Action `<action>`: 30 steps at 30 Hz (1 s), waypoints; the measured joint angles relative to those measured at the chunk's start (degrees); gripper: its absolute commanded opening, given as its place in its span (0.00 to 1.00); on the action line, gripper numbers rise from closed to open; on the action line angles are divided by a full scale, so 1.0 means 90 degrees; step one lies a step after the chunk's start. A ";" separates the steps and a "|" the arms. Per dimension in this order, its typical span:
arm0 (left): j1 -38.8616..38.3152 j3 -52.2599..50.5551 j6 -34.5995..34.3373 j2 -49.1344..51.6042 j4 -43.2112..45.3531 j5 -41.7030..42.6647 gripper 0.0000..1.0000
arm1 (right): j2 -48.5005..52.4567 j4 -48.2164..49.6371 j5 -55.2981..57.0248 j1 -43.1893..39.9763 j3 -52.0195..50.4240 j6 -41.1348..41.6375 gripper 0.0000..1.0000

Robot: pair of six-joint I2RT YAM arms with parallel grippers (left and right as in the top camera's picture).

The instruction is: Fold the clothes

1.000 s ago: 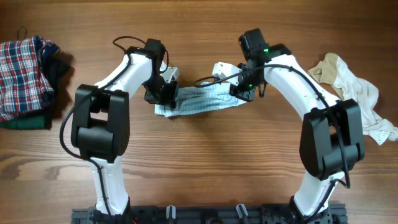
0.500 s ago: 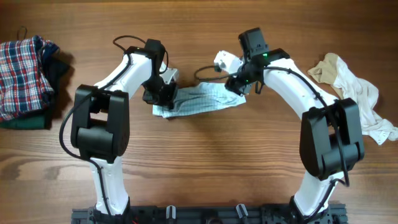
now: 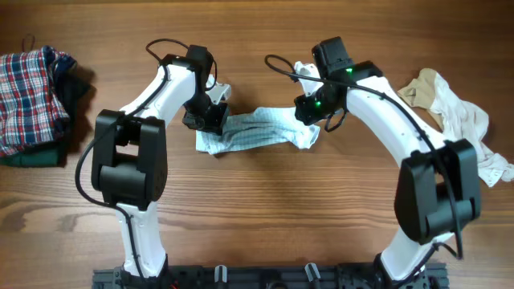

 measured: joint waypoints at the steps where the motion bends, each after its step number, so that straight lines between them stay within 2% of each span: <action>1: 0.0000 0.0002 0.0000 0.0000 0.0002 0.0000 0.07 | -0.0068 -0.0175 0.0041 0.0000 0.0000 0.0243 0.37; 5: 0.0000 0.0005 0.0000 0.0000 0.0002 0.0000 0.07 | -0.0090 -0.0782 0.0532 0.0000 0.0000 0.1202 0.40; 12: 0.0000 0.0005 0.0000 0.0000 -0.0051 0.0000 0.08 | -0.0090 -0.0962 0.0680 0.0000 0.0000 0.2412 0.39; 16: 0.0000 0.0005 0.0000 0.0000 -0.0051 0.0000 0.08 | -0.0090 -0.0867 0.0699 0.0000 -0.0131 0.2727 0.35; 26: 0.0000 0.0005 0.0000 0.0000 -0.0068 0.0000 0.10 | -0.0090 0.0325 0.0748 0.0000 -0.0874 0.3320 0.36; 30: 0.0000 0.0005 0.0000 0.0000 -0.0068 0.0000 0.10 | -0.0090 0.0495 0.0750 0.0000 -0.1022 0.3534 0.36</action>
